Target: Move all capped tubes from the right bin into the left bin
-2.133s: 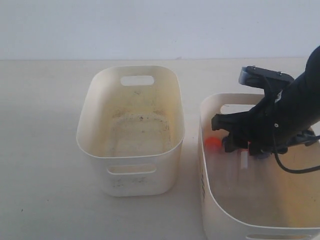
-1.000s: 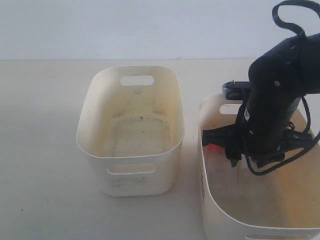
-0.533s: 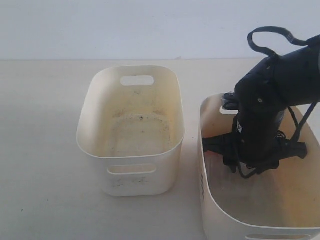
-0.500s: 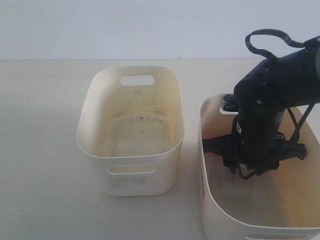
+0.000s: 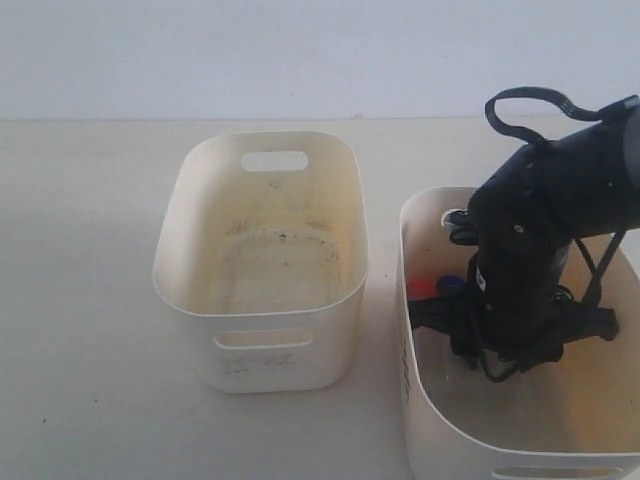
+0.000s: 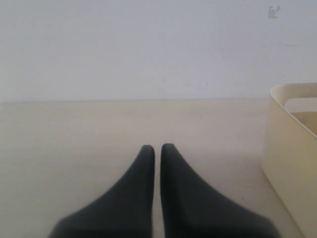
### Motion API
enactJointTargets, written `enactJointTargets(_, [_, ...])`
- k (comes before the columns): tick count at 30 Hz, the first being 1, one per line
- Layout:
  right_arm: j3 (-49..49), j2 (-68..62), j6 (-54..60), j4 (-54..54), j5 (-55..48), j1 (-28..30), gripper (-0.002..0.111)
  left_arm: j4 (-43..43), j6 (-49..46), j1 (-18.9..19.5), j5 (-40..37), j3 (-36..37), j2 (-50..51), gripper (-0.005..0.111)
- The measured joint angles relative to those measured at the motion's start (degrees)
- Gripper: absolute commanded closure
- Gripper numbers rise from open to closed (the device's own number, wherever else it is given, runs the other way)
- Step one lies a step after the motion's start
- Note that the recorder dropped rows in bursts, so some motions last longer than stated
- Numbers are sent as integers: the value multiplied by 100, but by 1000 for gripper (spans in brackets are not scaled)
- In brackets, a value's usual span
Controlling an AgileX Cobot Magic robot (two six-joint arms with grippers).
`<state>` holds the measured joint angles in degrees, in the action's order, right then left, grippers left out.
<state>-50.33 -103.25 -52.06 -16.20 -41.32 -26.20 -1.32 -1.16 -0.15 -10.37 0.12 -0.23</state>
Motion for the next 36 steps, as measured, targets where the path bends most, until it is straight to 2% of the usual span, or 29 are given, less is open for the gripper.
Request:
enactJointTargets(20, [169, 45, -135, -190, 469, 0, 63, 0, 0, 0, 0, 0, 0, 103])
enactJointTargets(23, [169, 45, -200, -257, 505, 0, 75, 0, 0, 0, 0, 0, 0, 103])
enactJointTargets(29, [169, 45, -335, -441, 572, 0, 108, 0, 0, 0, 0, 0, 0, 103])
enactJointTargets(36, [169, 45, -356, -516, 562, -13, 108, 0, 0, 0, 0, 0, 0, 103])
